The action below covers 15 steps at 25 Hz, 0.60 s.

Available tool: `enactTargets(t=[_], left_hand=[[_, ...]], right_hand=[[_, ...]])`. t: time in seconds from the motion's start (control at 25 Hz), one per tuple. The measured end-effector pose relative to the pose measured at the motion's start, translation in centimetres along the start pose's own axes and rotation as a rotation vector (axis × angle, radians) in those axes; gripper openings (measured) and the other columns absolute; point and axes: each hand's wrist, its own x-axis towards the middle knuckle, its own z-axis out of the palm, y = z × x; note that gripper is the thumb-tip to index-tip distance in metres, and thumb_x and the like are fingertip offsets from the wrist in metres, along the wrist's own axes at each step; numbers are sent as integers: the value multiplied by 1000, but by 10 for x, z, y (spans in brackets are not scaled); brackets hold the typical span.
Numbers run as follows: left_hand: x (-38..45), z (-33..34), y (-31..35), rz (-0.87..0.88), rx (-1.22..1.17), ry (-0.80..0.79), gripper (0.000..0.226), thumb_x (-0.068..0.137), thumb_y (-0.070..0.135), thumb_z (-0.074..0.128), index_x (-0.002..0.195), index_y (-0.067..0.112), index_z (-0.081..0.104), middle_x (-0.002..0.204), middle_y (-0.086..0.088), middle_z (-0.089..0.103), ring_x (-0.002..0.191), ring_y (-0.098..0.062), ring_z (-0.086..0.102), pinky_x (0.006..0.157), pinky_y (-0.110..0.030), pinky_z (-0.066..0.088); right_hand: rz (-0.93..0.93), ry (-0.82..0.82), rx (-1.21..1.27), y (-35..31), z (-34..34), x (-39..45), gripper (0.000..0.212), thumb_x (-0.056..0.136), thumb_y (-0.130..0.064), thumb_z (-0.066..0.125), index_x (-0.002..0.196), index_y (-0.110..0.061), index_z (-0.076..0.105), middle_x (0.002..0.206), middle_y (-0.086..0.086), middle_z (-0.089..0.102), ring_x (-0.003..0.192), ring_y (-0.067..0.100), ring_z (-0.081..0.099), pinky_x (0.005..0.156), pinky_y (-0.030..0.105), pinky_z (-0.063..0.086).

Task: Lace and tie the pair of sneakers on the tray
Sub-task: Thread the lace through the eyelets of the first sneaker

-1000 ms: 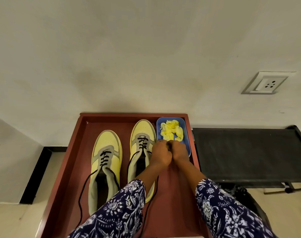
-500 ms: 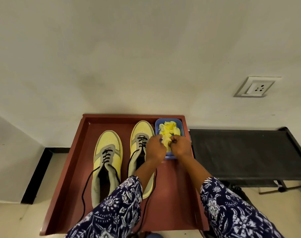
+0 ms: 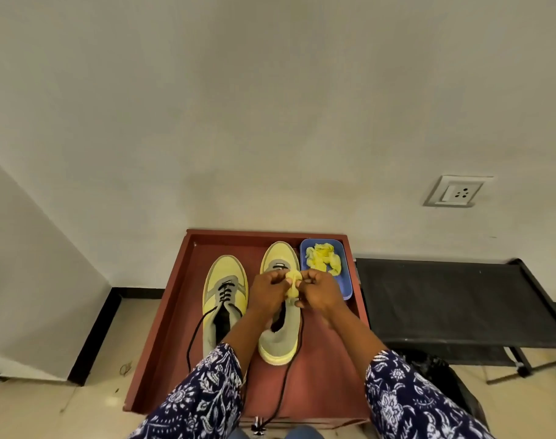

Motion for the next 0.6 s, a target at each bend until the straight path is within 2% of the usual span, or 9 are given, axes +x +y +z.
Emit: enactTargets(t=[0.08,0.16,0.28,0.36,0.48,0.6], left_hand=[[-16,-15,2,-13,-9,31,18,88,0,54,85,11,68,82,-10,66,76,-21,60,76,-37,51],[-29,-30,1,-29,-29,57,25,88,-1,54,75,17,66,75,-9,64,72,-21,59,74,-35,51],[-46,-51,0,-55,-43,72,24,87,-3,52,74,13,64,69,-7,62,61,-14,58,60,-24,48],[-58,-64,-2,-130,-135,61,22,88,-3,51,75,9,64,65,-7,60,57,-13,56,54,-22,47],[-72,-81,-7,-221,-231,27,20,89,-4,52,75,6,62,65,-6,61,61,-16,57,56,-22,51],[-81,-94,-14,-260,-236,-5,15,88,-4,55,77,5,60,65,-6,63,57,-13,60,50,-18,52]], right_hand=[[38,-25,37,1,14,-11,17,88,-1,49,88,-10,63,92,16,67,72,22,66,58,30,59],[79,-55,99,1,27,-22,18,88,-6,48,84,-11,65,91,20,68,76,27,66,66,37,59],[108,-110,229,-1,46,-43,14,90,-16,54,80,-9,62,75,12,61,66,20,60,59,30,54],[80,-124,223,4,60,-55,15,86,-20,64,86,-5,61,74,9,59,64,20,59,53,26,50],[84,-109,268,15,79,-69,12,83,-15,68,85,-6,61,77,9,60,70,22,60,52,26,51],[129,-99,285,23,90,-78,5,87,-5,60,84,-8,60,80,8,62,71,17,63,54,22,55]])
